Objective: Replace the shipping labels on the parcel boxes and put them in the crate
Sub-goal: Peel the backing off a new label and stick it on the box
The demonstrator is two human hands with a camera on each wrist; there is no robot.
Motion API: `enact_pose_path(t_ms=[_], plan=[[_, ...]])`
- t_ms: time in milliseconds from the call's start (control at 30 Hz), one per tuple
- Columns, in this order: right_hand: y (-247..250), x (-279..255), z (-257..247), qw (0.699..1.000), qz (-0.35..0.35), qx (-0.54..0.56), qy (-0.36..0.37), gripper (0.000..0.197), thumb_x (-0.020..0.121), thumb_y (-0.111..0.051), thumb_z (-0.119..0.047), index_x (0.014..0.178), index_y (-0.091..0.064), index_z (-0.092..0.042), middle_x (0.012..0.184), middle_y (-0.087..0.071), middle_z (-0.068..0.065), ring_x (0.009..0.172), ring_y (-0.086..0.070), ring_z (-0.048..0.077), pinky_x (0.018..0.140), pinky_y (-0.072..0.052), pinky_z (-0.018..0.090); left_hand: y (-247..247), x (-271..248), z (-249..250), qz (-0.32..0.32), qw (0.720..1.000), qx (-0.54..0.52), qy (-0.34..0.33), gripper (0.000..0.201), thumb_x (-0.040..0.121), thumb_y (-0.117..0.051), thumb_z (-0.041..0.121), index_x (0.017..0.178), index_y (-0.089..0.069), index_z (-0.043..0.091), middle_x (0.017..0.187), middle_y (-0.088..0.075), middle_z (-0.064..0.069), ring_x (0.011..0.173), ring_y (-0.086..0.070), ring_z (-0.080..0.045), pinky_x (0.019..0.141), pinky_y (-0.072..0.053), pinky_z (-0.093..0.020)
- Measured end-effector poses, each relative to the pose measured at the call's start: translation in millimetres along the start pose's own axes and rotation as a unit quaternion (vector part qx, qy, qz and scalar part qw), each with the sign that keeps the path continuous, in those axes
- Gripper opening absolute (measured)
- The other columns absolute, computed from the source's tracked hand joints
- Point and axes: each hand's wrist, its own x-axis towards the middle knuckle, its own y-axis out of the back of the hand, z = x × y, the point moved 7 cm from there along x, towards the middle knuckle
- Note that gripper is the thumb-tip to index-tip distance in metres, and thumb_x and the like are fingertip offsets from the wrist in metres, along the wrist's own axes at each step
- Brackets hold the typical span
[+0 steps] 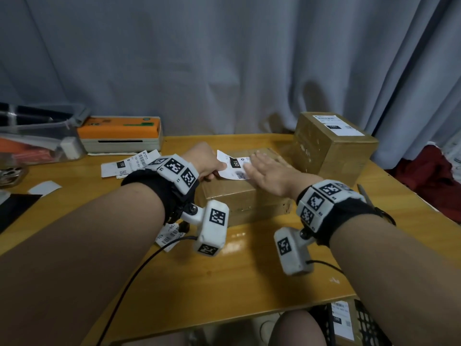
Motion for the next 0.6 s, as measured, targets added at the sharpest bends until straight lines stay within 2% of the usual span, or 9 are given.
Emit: enact_pose_path(t_ms=[100, 167, 267, 367, 467, 600], plan=[[3.5, 0.3, 7.7, 0.998, 0.013, -0.038, -0.044, 0.077, 0.09, 0.005, -0.063, 0.152, 0.003, -0.015, 0.16, 0.008, 0.002, 0.146, 0.011, 0.012, 0.118, 0.012, 0.043, -0.2, 0.5, -1.3, 0.005, 1.0, -0.001, -0.001, 0.013, 0.09, -0.061, 0.017, 0.081, -0.057, 0.009, 0.063, -0.057, -0.003, 0.04, -0.047, -0.007, 0.041, -0.033, -0.019], [-1.6, -0.5, -13.0, 0.998, 0.02, -0.061, -0.015, 0.08, 0.089, 0.006, -0.064, 0.152, 0.0, -0.015, 0.16, 0.004, 0.001, 0.147, 0.009, 0.012, 0.116, 0.016, 0.045, -1.2, 0.9, -1.9, 0.006, 1.0, 0.002, 0.001, 0.016, 0.09, -0.06, 0.016, 0.077, -0.055, 0.009, 0.06, -0.055, -0.004, 0.045, -0.047, -0.01, 0.045, -0.034, -0.021], [-4.7, -3.9, -27.5, 0.999, 0.018, -0.035, 0.026, 0.074, 0.092, 0.004, -0.061, 0.152, -0.003, -0.019, 0.16, 0.002, -0.003, 0.147, 0.006, 0.008, 0.115, 0.02, 0.046, -1.4, -0.3, -2.4, 0.008, 1.0, 0.012, 0.003, 0.018, 0.091, -0.059, 0.018, 0.076, -0.056, 0.01, 0.058, -0.053, -0.004, 0.048, -0.046, -0.013, 0.048, -0.035, -0.023], [2.5, -9.1, 3.1, 0.999, 0.013, -0.026, -0.021, 0.072, 0.092, 0.006, -0.06, 0.152, -0.001, -0.022, 0.16, 0.005, -0.006, 0.146, 0.008, 0.007, 0.114, 0.02, 0.047, -0.5, -0.9, -3.5, 0.011, 1.0, 0.017, -0.002, 0.023, 0.09, -0.061, 0.02, 0.07, -0.054, 0.011, 0.059, -0.052, -0.004, 0.05, -0.045, -0.014, 0.05, -0.034, -0.024], [5.4, -9.4, 17.8, 0.997, 0.012, -0.053, -0.058, 0.077, 0.09, 0.006, -0.063, 0.152, 0.001, -0.018, 0.16, 0.006, -0.002, 0.147, 0.007, 0.01, 0.115, 0.018, 0.049, -0.1, 1.3, -5.5, 0.01, 1.0, 0.005, -0.002, 0.022, 0.089, -0.062, 0.02, 0.07, -0.055, 0.011, 0.059, -0.054, -0.005, 0.05, -0.045, -0.014, 0.05, -0.034, -0.023], [-0.4, -6.9, -14.2, 0.998, 0.01, -0.057, -0.015, 0.079, 0.09, 0.003, -0.065, 0.152, 0.001, -0.016, 0.16, 0.006, 0.0, 0.147, 0.007, 0.013, 0.117, 0.014, 0.046, -1.1, 0.8, -5.4, 0.012, 1.0, -0.007, 0.003, 0.014, 0.089, -0.061, 0.019, 0.079, -0.058, 0.01, 0.061, -0.056, -0.005, 0.05, -0.047, -0.013, 0.049, -0.035, -0.024]])
